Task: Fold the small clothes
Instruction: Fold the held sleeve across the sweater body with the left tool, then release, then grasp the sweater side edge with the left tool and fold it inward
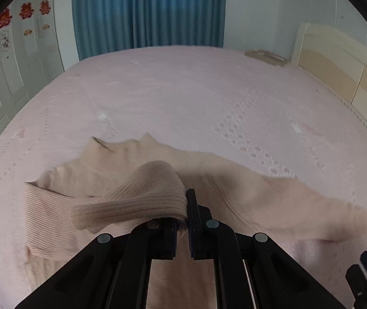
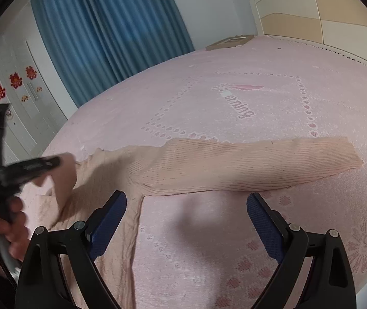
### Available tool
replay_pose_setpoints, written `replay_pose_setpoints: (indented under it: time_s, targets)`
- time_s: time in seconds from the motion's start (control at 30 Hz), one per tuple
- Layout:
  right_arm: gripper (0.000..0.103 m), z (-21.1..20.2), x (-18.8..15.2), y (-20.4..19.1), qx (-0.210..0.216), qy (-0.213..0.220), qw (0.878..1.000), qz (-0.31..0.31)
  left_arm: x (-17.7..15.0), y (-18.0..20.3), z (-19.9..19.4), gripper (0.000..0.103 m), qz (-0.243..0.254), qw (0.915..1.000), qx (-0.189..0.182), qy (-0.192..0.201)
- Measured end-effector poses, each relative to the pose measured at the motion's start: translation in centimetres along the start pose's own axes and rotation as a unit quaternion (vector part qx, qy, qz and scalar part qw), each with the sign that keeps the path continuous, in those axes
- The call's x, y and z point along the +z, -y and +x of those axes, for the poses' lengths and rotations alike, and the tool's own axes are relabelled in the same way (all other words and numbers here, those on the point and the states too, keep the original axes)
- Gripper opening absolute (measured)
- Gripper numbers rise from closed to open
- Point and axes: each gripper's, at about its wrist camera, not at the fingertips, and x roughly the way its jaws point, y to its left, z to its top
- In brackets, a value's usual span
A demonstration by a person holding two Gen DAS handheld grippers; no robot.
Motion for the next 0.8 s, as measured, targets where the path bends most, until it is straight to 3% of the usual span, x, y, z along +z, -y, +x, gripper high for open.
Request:
replay_pose_setpoints:
  time_s: [0.13, 0.23, 0.3, 0.4, 0.57, 0.8]
  targets:
    - [0.094, 0.4, -0.1, -0.4, -0.009, -0.006, 1.000, -0.010, -1.3, 1.0, 2.0, 0.014, -0.011, 0.9982, -0.044, -0.038]
    - [0.094, 0.5, -0.2, -0.6, -0.004, -0.008, 1.000, -0.017, -1.9, 1.6, 2.8, 0.033, -0.007, 0.9966, -0.061, -0.056]
    - [0.094, 0.7, -0.2, -1.1, -0.005, -0.009, 1.000, -0.022, -1.9, 1.5, 2.6, 0.052, -0.002, 0.9971, -0.061, -0.045]
    - [0.094, 1.2, -0.2, -2.0, -0.004, -0.012, 0.999, -0.035, -1.8, -0.4, 1.0, 0.069, -0.009, 0.9976, -0.066, -0.018]
    - [0.094, 1.9, -0.5, -4.2, -0.006, -0.017, 0.998, -0.064, -2.0, -5.0, -0.9, 0.070, -0.011, 0.9992, -0.037, 0.003]
    - [0.094, 3.0, -1.9, -8.3, -0.013, -0.032, 0.992, -0.117, -4.4, -14.9, -0.5, 0.071, -0.052, 0.9981, 0.028, -0.016]
